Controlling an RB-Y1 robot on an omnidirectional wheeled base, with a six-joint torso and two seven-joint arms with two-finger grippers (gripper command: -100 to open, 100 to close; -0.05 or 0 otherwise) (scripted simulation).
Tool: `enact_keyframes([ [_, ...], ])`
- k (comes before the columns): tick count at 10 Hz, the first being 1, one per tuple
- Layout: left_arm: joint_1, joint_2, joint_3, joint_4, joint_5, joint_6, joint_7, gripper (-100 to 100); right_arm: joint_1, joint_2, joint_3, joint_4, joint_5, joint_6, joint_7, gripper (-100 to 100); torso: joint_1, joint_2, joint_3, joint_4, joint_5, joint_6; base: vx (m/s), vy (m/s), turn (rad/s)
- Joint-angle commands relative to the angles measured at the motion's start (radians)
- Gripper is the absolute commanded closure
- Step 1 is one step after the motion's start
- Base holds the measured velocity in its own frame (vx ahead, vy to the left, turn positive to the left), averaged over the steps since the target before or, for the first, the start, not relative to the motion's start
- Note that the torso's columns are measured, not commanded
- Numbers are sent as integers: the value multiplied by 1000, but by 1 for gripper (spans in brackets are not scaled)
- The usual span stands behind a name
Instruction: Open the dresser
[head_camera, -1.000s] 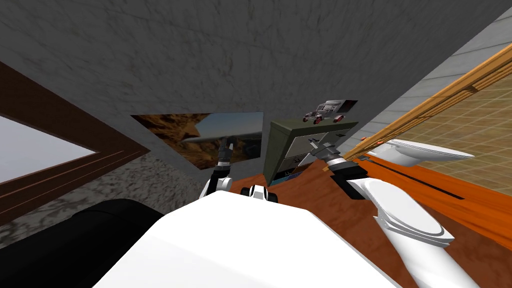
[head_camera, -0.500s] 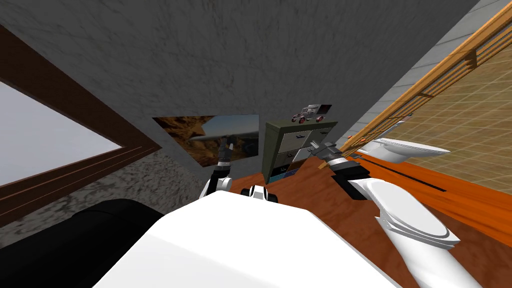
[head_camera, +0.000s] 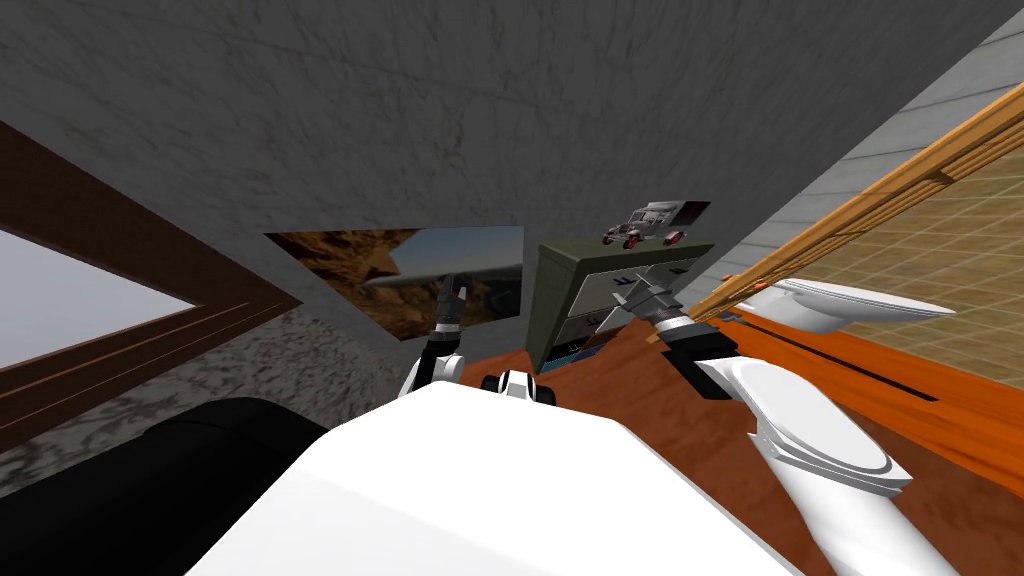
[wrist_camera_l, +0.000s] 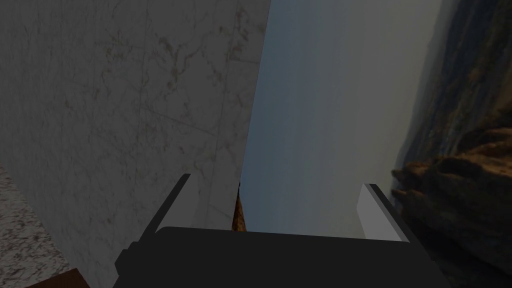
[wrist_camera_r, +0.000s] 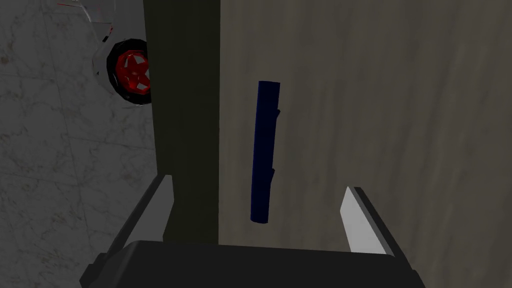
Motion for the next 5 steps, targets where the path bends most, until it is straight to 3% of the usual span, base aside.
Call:
enact_keyframes([
  [1, 0, 0, 0, 0, 0, 0, 0, 0, -1, -15, -6, 1, -2, -1, -12, -100, 1, -3, -2, -1, 1, 0, 57, 30, -4],
  [2, 0, 0, 0, 0, 0, 0, 0, 0, 1, 7, 10, -4, 7, 7, 2, 100, -1, -2, -2, -1, 0, 0, -92, -25, 22],
  [5, 0, 0, 0, 0, 0, 0, 0, 0, -1, -15, -2, -10, -2, -1, -16, 100, -2, 0, 0, 1, 0, 1, -94, -38, -43],
])
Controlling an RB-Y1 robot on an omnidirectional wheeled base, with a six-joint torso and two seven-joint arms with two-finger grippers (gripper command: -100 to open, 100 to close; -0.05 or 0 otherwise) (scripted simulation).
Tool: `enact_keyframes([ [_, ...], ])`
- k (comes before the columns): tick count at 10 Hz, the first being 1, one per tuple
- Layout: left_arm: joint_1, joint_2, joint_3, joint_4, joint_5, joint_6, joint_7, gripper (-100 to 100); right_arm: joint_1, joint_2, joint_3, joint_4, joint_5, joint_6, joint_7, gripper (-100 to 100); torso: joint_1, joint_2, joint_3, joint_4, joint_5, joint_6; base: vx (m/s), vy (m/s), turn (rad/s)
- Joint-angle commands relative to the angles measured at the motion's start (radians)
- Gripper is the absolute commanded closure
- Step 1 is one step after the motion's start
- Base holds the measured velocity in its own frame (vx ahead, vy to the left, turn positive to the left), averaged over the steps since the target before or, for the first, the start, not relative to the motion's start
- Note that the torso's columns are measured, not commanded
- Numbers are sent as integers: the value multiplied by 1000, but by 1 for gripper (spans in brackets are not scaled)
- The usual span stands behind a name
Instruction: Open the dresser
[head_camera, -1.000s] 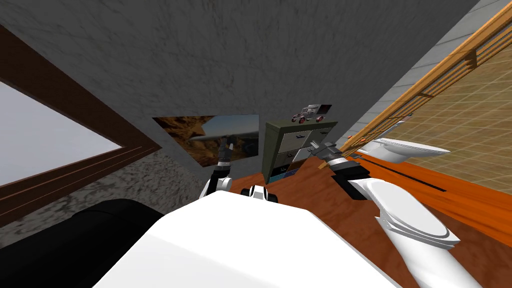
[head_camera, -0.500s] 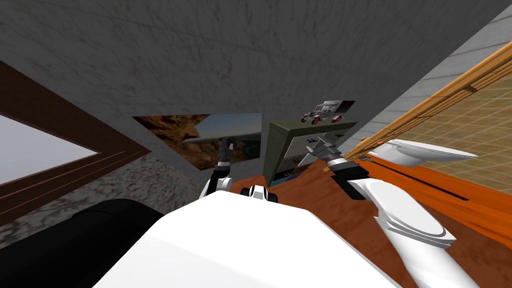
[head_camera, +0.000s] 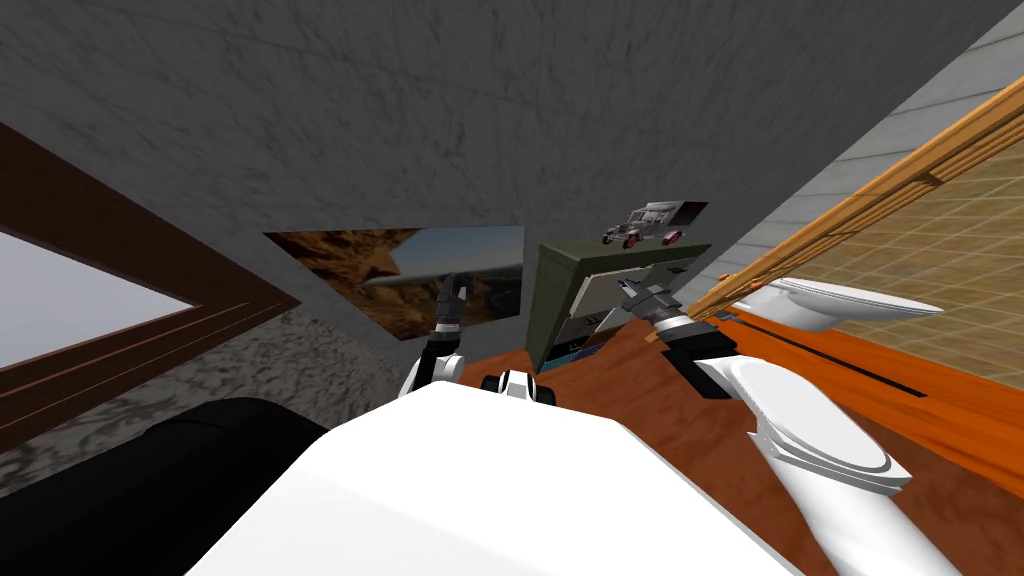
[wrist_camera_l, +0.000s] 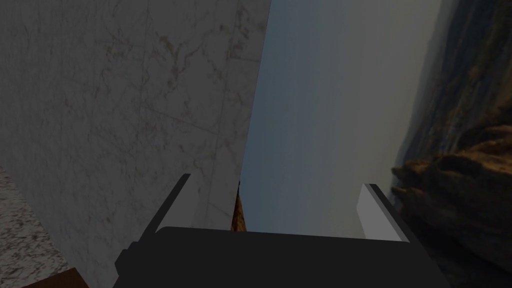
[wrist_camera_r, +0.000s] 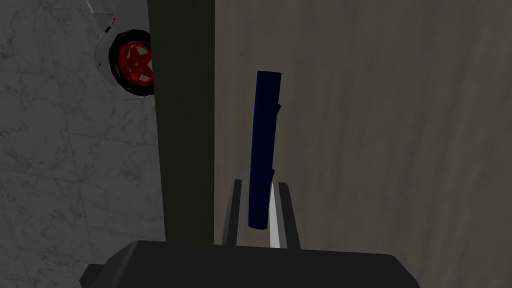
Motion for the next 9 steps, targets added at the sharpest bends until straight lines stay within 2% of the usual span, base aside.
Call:
enact_keyframes([
  [1, 0, 0, 0, 0, 0, 0, 0, 0, 2, -12, -11, -9, -9, -8, -12, 100, -2, 1, 1, 1, 0, 0, -177, -79, -32],
  [6, 0, 0, 0, 0, 0, 0, 0, 0, 12, -18, -9, -27, -16, -24, -20, 100, 0, 0, -1, 1, 1, -1, -153, -83, -53],
  [7, 0, 0, 0, 0, 0, 0, 0, 0, 8, -54, -19, -15, -25, -31, -49, -100, -1, -1, -1, 2, 1, 0, -63, -20, -38],
  [9, 0, 0, 0, 0, 0, 0, 0, 0, 2, -89, -39, -5, -38, -39, -76, -100, 8, -12, -7, -4, 2, -2, 27, 66, -35],
])
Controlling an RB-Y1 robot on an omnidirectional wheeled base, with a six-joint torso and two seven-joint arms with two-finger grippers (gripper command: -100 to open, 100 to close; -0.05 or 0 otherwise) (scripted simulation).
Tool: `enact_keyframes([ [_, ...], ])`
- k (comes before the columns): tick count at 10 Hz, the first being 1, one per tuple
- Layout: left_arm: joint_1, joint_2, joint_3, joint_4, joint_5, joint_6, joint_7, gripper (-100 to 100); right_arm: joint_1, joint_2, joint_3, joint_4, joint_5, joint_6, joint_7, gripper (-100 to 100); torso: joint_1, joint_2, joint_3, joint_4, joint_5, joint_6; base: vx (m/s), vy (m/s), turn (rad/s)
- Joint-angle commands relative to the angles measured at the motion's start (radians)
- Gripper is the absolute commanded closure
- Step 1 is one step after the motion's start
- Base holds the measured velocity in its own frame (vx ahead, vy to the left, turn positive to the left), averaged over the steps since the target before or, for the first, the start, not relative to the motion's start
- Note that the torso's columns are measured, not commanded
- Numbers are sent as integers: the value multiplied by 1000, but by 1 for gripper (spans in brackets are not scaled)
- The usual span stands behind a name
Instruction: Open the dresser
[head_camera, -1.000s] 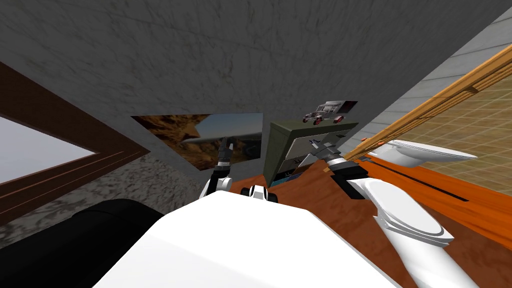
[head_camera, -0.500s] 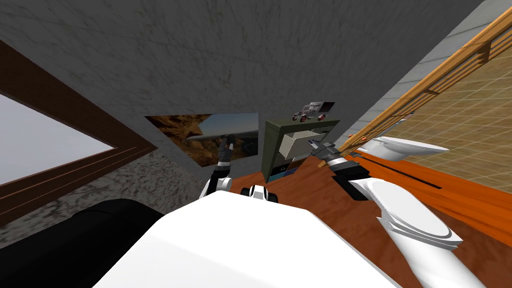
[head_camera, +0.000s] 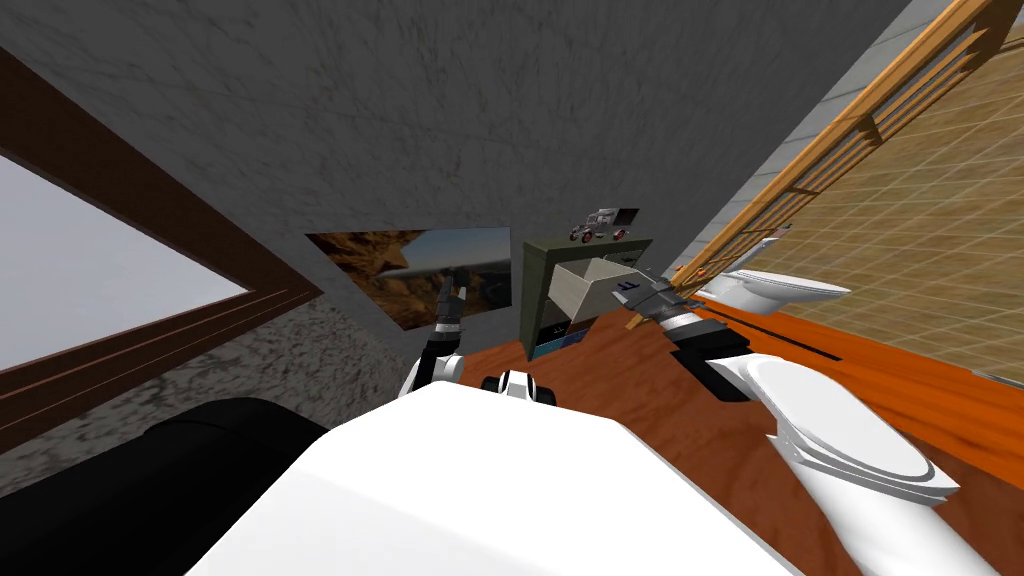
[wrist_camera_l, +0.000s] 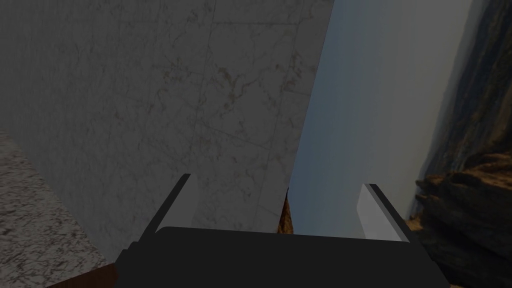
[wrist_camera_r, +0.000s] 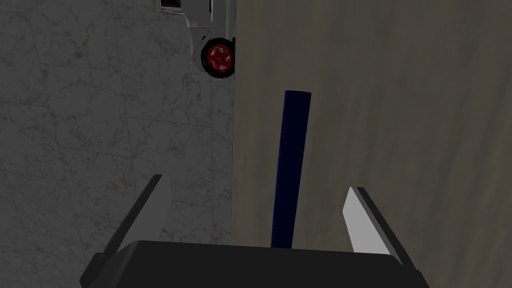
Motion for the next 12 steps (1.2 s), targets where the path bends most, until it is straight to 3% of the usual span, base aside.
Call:
enact_keyframes([
  [1, 0, 0, 0, 0, 0, 0, 0, 0, -9, -54, -25, 9, -14, -3, -46, -100, 0, 0, 0, 0, 1, -1, 15, 58, -15],
  [6, 0, 0, 0, 0, 0, 0, 0, 0, -25, -141, -75, 33, -48, -22, -112, -100, -8, 10, 6, 4, -1, 1, 8, 45, -17],
  [7, 0, 0, 0, 0, 0, 0, 0, 0, -20, -122, -64, 35, -45, -30, -96, -100, -7, 11, 6, 6, 0, 2, 4, 17, -8],
  [8, 0, 0, 0, 0, 0, 0, 0, 0, -19, -123, -65, 36, -46, -33, -97, 0, -6, 11, 7, 5, -1, 1, 0, 0, 0],
  [12, 0, 0, 0, 0, 0, 0, 0, 0, -16, -122, -62, 39, -45, -34, -96, 0, -5, 9, 5, 2, -1, 1, 0, 0, 0],
])
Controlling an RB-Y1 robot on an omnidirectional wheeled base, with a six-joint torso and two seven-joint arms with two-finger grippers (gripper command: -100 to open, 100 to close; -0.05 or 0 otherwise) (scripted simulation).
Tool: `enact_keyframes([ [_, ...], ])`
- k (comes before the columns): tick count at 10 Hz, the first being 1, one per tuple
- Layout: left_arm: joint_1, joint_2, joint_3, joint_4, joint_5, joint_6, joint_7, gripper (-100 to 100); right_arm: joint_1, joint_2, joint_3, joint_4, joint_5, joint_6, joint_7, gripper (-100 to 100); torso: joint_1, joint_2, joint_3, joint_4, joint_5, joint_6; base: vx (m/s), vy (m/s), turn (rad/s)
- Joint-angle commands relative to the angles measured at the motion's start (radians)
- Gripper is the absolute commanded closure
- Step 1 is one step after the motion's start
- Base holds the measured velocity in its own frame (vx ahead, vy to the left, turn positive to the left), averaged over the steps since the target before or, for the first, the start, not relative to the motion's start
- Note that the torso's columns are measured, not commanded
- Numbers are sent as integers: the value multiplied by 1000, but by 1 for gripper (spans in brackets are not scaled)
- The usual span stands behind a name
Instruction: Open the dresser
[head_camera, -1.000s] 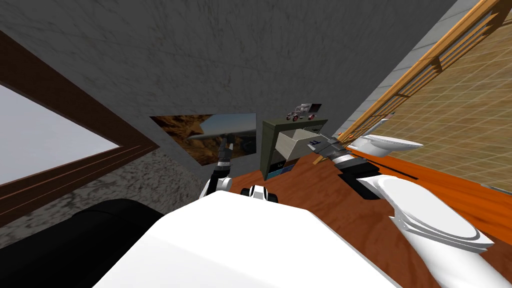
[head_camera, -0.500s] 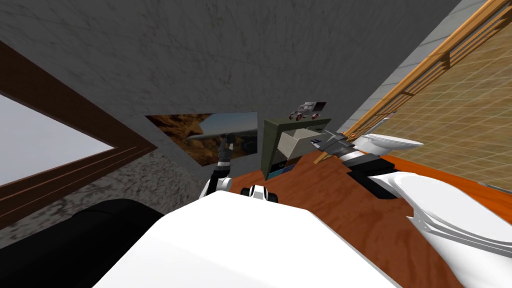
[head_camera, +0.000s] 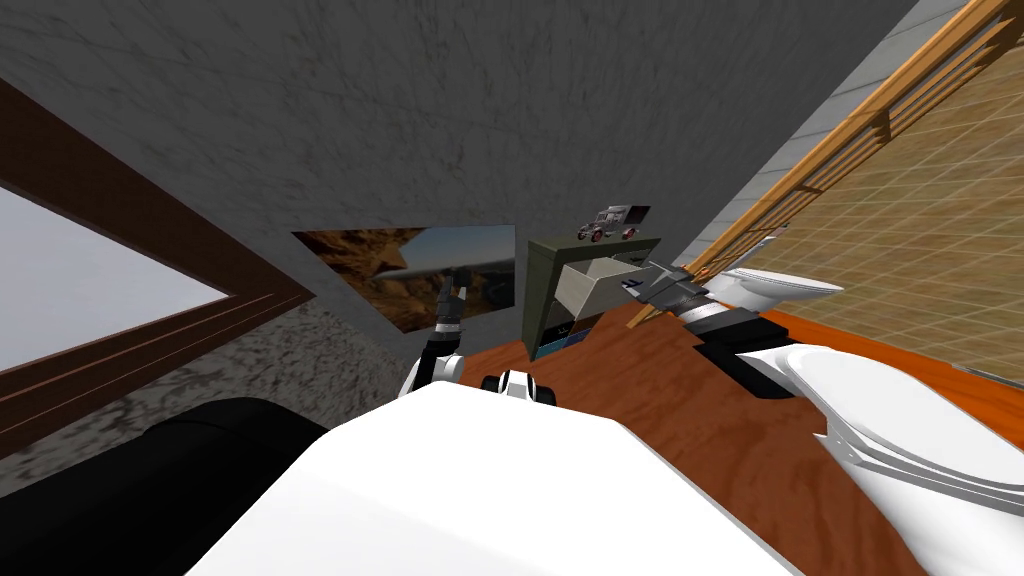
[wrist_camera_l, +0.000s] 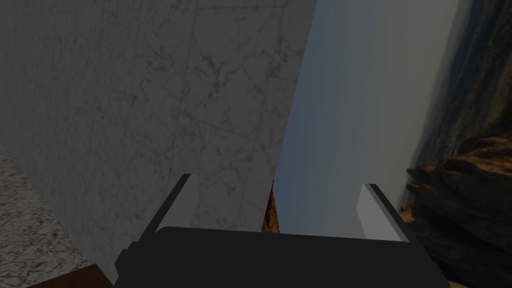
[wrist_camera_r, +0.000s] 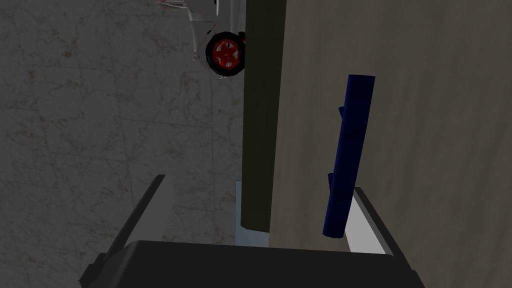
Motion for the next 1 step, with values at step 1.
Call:
enact_keyframes([
  [1, 0, 0, 0, 0, 0, 0, 0, 0, 0, 0, 0, 0, 0, 0, 0, 0, 0, 0, 0, 0, 0, 0, 0, 0, 0],
])
